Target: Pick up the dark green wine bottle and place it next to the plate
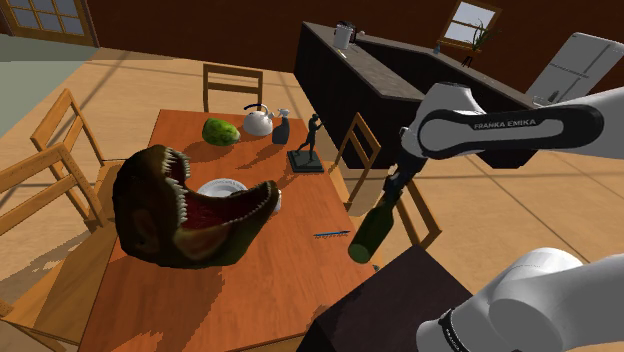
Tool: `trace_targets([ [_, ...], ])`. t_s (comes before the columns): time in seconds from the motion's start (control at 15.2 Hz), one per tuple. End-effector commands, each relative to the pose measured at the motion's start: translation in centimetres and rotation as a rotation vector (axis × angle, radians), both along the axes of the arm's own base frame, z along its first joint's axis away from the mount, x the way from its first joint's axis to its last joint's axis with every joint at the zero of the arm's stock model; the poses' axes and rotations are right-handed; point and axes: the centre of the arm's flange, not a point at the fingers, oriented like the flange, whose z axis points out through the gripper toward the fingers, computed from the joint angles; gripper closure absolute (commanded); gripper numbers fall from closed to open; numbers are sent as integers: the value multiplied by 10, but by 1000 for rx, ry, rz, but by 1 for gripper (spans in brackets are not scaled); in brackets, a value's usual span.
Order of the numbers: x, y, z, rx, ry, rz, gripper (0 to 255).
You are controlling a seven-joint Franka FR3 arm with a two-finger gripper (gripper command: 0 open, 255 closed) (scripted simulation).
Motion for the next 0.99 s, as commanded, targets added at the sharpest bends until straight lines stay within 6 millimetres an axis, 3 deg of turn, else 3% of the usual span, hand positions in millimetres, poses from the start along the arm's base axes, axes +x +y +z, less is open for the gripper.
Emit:
trace_targets([
  [0.0, 0, 0, 11, 0, 0, 0, 255],
  [0.92, 0, 0, 85, 0, 0, 0, 255],
])
